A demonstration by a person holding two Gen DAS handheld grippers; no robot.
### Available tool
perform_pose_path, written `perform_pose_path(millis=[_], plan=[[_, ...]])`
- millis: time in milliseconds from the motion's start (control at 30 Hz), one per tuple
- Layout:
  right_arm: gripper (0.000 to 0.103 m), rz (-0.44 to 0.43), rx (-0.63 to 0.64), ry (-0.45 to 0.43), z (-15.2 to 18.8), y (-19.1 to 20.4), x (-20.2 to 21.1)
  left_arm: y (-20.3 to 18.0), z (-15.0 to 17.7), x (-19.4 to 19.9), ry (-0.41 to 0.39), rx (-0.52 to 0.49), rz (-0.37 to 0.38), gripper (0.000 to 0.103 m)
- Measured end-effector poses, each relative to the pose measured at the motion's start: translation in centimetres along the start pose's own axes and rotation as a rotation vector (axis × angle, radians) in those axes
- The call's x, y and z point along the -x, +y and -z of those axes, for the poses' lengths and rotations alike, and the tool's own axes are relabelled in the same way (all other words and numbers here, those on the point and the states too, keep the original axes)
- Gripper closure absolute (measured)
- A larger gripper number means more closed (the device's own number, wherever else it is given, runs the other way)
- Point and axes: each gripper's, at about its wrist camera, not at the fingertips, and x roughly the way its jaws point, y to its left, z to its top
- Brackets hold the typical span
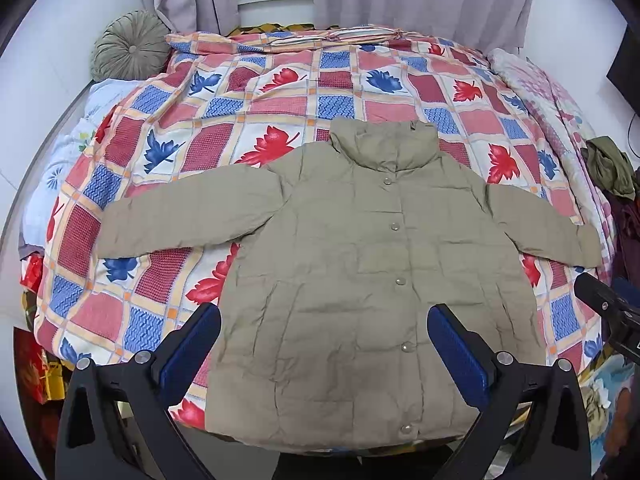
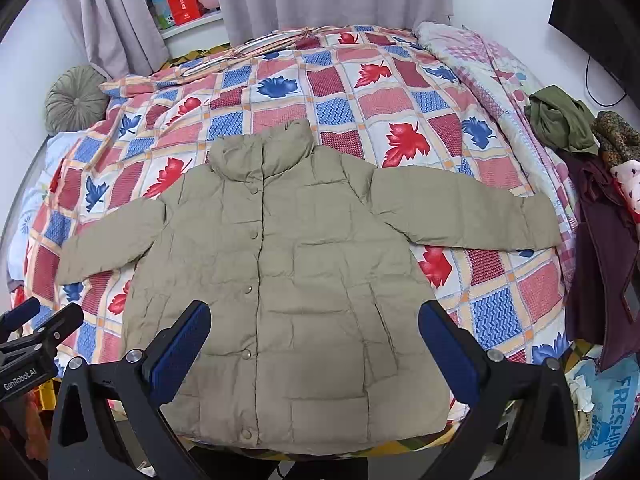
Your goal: Fold large clothes
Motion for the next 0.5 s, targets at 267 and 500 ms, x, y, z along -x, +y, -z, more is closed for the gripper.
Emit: perform_pose_path(millis=[267, 500], plan=[[0.000, -0.001, 0.002, -0.001, -0.09, -0.05, 0.00, 0.06, -0.05, 0.00, 0.000, 0.000, 0.000, 0.000], [0.000, 0.000, 0.002, -0.003, -0.08, 0.05, 0.00, 0.19, -0.07, -0.01, 0.000, -0.002, 0.001, 0.000]])
